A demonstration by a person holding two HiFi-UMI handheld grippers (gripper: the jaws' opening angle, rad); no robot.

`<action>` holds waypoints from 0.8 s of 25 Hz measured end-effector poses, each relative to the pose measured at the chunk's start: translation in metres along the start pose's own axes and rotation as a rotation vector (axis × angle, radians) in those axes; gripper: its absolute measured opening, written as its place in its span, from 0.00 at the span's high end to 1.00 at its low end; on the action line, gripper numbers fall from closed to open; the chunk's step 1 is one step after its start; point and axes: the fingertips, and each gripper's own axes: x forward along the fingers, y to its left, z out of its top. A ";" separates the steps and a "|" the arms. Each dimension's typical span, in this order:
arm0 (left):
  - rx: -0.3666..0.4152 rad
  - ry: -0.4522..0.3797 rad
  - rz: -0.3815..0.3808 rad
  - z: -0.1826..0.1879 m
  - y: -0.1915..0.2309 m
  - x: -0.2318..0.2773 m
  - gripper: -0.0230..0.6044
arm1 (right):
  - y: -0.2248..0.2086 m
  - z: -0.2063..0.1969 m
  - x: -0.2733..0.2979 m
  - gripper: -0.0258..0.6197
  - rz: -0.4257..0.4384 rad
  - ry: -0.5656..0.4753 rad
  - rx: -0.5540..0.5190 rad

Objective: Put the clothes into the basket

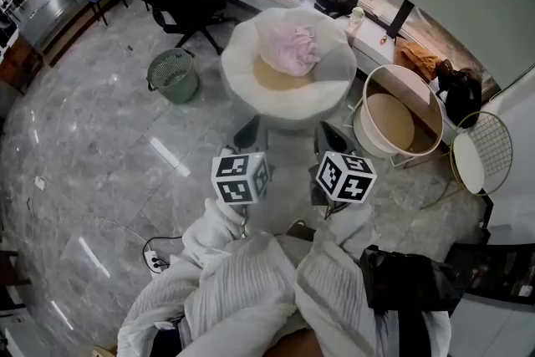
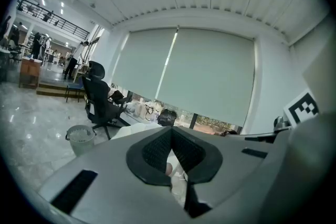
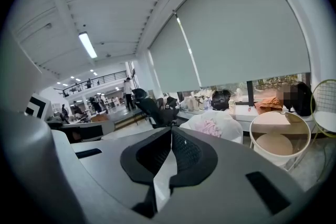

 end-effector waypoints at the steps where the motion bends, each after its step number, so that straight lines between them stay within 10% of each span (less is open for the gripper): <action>1: 0.002 0.002 0.001 -0.002 0.003 0.000 0.95 | 0.001 -0.003 0.002 0.92 0.000 0.001 0.009; 20: -0.051 0.041 0.064 0.001 0.076 0.087 0.95 | -0.022 -0.007 0.119 0.92 -0.031 0.110 0.072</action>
